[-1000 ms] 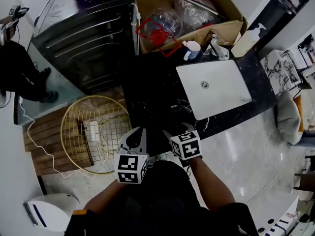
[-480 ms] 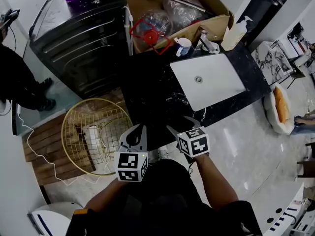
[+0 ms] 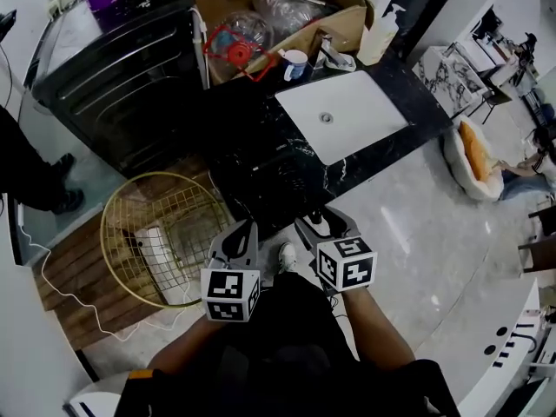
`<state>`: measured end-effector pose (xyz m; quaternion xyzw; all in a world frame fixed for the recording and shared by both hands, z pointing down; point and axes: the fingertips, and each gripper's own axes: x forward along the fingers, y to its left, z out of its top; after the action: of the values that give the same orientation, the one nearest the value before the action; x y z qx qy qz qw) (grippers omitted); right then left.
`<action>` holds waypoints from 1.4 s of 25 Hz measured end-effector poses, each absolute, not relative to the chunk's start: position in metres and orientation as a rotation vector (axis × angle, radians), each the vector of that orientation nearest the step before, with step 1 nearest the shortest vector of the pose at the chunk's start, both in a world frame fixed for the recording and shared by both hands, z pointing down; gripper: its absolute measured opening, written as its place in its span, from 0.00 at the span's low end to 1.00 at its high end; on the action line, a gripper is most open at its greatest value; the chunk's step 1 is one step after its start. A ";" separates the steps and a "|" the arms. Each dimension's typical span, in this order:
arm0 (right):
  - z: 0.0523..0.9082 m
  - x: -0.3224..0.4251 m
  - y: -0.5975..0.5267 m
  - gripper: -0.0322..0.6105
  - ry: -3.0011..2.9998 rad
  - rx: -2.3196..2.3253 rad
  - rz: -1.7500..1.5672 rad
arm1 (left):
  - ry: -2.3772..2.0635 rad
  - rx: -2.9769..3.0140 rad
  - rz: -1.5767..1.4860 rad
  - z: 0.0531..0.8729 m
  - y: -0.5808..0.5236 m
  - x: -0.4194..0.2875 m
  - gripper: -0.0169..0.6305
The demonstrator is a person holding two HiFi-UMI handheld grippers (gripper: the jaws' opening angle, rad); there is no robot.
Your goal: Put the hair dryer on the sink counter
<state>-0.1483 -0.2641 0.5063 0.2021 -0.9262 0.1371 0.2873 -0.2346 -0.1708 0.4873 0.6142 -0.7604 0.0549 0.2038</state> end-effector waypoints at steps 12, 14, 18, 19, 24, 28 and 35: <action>0.499 -0.065 -0.219 0.31 -2.465 0.733 0.470 | -1.984 1.878 0.158 0.485 -0.169 -0.157 0.04; 0.496 -0.044 -0.219 0.26 -2.470 0.781 0.483 | -1.953 1.916 0.166 0.484 -0.173 -0.137 0.04; 0.488 0.006 -0.217 0.17 -2.481 0.880 0.507 | -1.890 1.994 0.196 0.478 -0.174 -0.086 0.04; 0.485 0.020 -0.217 0.15 -2.485 0.909 0.510 | -1.877 2.022 0.202 0.474 -0.176 -0.072 0.04; 0.463 0.090 -0.208 0.12 -2.514 1.022 0.509 | -1.839 2.134 0.207 0.449 -0.173 -0.004 0.04; 0.450 0.139 -0.190 0.11 -2.534 1.060 0.505 | -1.835 2.172 0.208 0.434 -0.158 0.043 0.04; 0.457 0.199 -0.152 0.10 -2.563 1.040 0.564 | -1.868 2.142 0.299 0.440 -0.118 0.102 0.04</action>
<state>0.1993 -0.1517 0.4569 0.3639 -0.8964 0.1971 0.1587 0.1016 -0.1178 0.4402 0.7420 -0.6471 0.1036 0.1414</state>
